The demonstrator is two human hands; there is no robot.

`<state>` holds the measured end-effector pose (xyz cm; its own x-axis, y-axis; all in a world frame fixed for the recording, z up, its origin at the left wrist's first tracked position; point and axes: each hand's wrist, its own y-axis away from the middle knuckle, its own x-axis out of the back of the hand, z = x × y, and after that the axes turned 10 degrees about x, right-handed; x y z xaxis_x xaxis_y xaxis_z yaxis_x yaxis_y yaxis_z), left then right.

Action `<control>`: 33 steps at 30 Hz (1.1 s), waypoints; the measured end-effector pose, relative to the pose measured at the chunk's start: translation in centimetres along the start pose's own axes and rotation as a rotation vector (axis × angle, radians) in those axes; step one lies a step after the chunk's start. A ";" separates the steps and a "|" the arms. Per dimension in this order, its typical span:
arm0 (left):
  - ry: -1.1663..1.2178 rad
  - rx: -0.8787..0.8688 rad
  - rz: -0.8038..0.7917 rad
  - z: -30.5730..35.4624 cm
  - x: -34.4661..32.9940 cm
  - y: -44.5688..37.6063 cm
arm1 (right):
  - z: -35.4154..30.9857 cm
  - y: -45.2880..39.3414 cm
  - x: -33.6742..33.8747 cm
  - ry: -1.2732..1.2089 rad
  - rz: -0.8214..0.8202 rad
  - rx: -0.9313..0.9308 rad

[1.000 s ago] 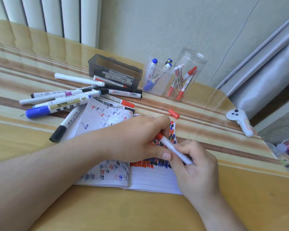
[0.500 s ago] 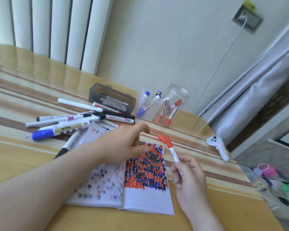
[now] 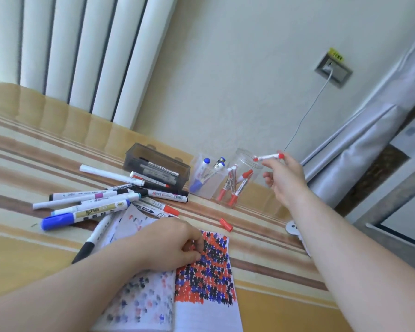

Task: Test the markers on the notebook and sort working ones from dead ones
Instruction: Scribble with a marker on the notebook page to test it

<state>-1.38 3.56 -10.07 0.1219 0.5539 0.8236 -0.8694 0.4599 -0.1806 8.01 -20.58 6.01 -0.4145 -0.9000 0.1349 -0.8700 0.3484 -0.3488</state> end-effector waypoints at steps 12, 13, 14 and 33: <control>-0.040 -0.039 0.019 0.2 -0.2 -0.1 | 7.9 10.9 -5.8 0.474 -0.451 0.268; -0.033 -0.040 0.019 0.2 -0.2 -0.2 | 7.6 11.3 -6.5 0.460 -0.450 0.298; -0.030 -0.039 0.020 0.1 -0.3 -0.2 | 7.4 11.4 -7.0 0.437 -0.439 0.322; 0.003 -0.006 -0.016 0.0 -0.4 -0.3 | 7.5 9.1 -10.6 0.862 -0.946 0.268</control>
<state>-1.18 3.19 -10.34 0.1377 0.5486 0.8247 -0.8642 0.4733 -0.1706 6.52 -9.80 -5.53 0.2010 -0.2750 0.9402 -0.8783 -0.4757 0.0486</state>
